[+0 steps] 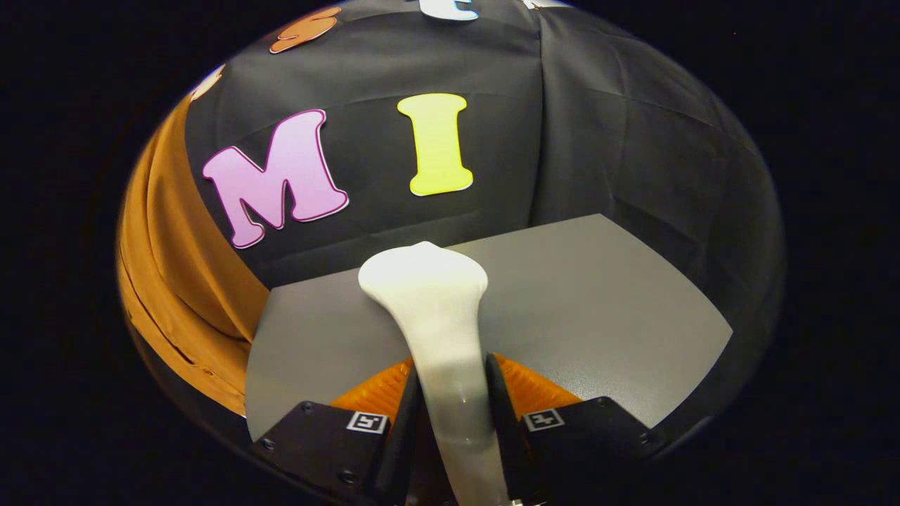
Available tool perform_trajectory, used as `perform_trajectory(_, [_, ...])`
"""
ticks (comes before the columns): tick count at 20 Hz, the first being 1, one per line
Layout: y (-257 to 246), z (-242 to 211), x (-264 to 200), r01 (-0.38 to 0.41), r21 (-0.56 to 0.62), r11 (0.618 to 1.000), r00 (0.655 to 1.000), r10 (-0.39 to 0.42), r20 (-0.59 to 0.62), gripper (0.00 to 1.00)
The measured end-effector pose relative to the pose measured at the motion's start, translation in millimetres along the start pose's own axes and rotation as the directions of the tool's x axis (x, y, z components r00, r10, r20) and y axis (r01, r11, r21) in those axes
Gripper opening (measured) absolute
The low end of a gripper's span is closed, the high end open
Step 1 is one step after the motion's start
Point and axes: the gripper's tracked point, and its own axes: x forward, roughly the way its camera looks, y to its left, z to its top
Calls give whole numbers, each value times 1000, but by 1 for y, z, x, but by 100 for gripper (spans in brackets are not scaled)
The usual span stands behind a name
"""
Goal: Iron the clothes twice with a garment steamer, once on the left side and once on the right side.
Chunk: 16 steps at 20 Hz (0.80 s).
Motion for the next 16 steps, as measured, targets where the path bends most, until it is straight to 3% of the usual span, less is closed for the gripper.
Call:
perform_trajectory(4, [10, 0, -12, -43, -45, 998, 999, 43, 6, 49])
perform_trajectory(8, [7, 12, -27, -88, 6, 996, 994, 87, 69, 47])
perform_trajectory(16, [-6, 33, -81, -65, 49, 997, 975, 53, 215, 47])
